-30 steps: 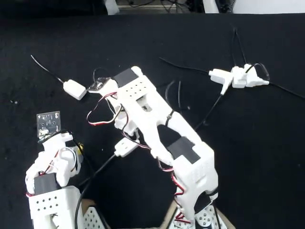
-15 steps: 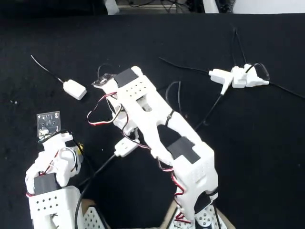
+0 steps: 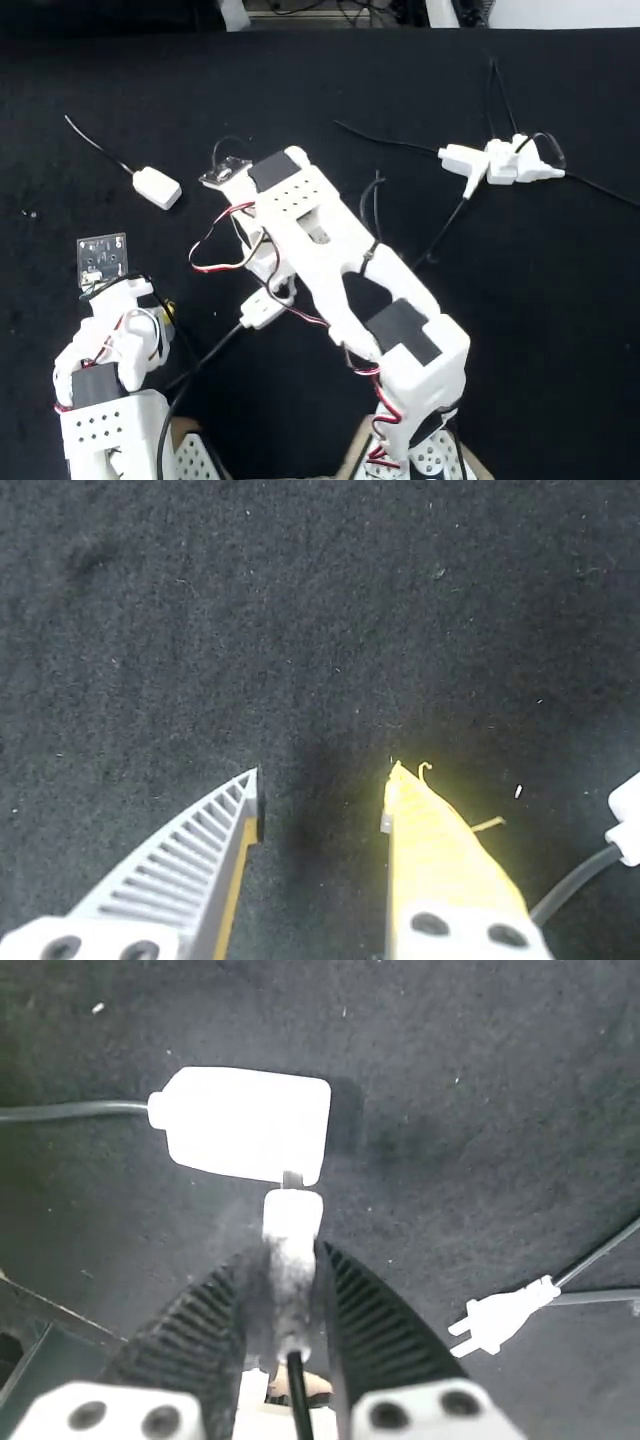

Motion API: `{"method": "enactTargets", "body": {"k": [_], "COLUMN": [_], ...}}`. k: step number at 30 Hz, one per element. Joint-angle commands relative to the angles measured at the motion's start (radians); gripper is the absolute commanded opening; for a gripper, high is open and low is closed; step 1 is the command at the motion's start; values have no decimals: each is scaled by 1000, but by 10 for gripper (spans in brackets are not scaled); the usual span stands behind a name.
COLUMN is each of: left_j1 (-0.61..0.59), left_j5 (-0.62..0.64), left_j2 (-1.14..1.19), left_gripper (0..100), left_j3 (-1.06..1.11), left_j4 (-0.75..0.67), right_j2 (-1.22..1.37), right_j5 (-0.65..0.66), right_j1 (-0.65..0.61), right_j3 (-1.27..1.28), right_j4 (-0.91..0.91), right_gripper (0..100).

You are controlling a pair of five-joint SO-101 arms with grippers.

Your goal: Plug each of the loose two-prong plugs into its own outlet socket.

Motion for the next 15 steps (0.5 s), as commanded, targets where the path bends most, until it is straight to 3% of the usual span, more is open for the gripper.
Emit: {"method": "enactTargets", "body": {"k": [1,15], "left_j1": [-12,-12], "left_j5": [-8,-8], "left_j2": [-11,-11], "left_gripper": [210,210], "left_j3": [-10,-10], "left_j4": [0,0], "right_j2": [-41,90], "right_j5": [-9,-3], "right_j1": [-12,-17], "right_j3": [-48,-131], "right_j4": [-15,-12], "right_gripper": [10,10]}}
